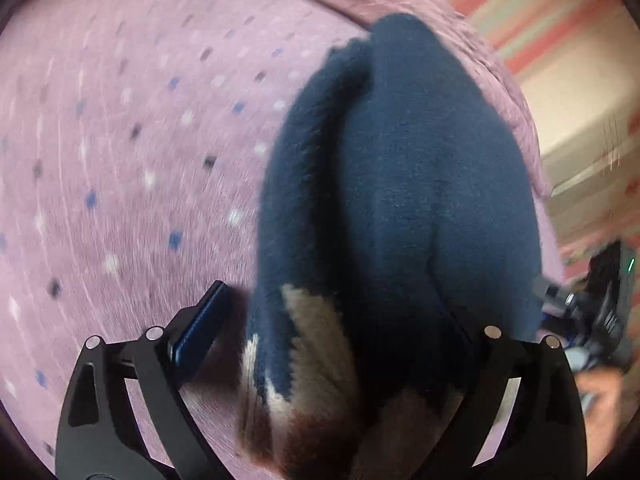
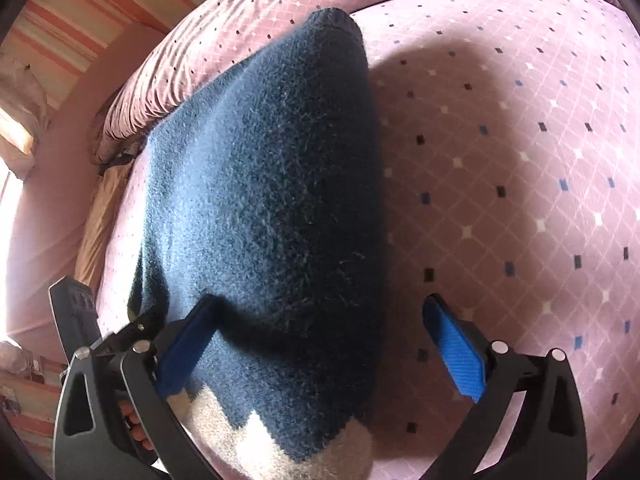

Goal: Fold small clothes
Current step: 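Grasp the patterned edge of the navy bundle with the right tool while the left tool grasps it too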

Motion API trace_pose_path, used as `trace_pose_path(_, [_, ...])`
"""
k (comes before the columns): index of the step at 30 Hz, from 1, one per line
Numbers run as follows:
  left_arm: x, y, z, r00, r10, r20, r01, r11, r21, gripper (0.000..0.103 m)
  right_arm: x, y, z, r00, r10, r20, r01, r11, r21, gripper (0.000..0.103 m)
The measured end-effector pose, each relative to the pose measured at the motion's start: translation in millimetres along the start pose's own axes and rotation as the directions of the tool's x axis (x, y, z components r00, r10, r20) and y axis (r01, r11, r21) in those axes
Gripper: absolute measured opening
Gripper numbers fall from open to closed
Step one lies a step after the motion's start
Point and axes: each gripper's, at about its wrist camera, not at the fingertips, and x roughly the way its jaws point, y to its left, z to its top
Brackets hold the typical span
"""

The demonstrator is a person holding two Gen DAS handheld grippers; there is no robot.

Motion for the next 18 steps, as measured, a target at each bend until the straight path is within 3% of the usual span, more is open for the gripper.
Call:
trace_pose_path(1, [-0.7, -5.1, -1.0, 1.0, -0.018, 0.006, 0.018, 1.0, 0.014, 0.074, 0.3, 0.5, -0.8, 1.0, 0.008, 0.0, -0.008, 1.0, -0.003, 0.1])
trace_pose_path(4, [-0.4, -13.7, -0.6, 1.0, -0.015, 0.008, 0.015, 1.0, 0.018, 0.066, 1.6, 4.1, -3.6, 0.999, 0.051, 0.0, -0.051, 0.999, -0.013, 0.088])
trace_pose_path(6, [0.8, -13.5, 0.1, 1.0, -0.02, 0.011, 0.02, 1.0, 0.002, 0.062, 0.0, 11.0, -4.1, 1.0, 0.028, 0.012, -0.028, 0.999, -0.042, 0.082])
trace_pose_path(8, [-2.6, -19.3, -1.5, 0.999, -0.006, 0.032, 0.006, 1.0, 0.02, 0.054, -4.4, 18.2, -5.5, 0.999, 0.013, 0.034, -0.01, 0.997, -0.074, 0.068])
trace_pose_path(11, [-10.1, -35.0, -2.3, 0.998, 0.015, 0.069, -0.017, 0.999, 0.042, 0.042, -12.1, 22.1, -7.0, 0.998, 0.021, 0.061, -0.015, 0.995, -0.096, 0.056])
trace_pose_path(15, [-20.8, -45.8, 0.8, 0.995, 0.005, 0.096, -0.013, 0.997, 0.079, 0.031, -20.9, 26.1, -5.1, 0.996, 0.039, 0.085, -0.029, 0.993, -0.114, 0.051])
trace_pose_path(18, [-31.0, -63.5, 4.2, 0.993, -0.006, 0.121, -0.009, 0.991, 0.13, 0.03, -34.0, 27.8, -5.8, 0.992, 0.045, 0.121, -0.03, 0.991, -0.128, 0.049])
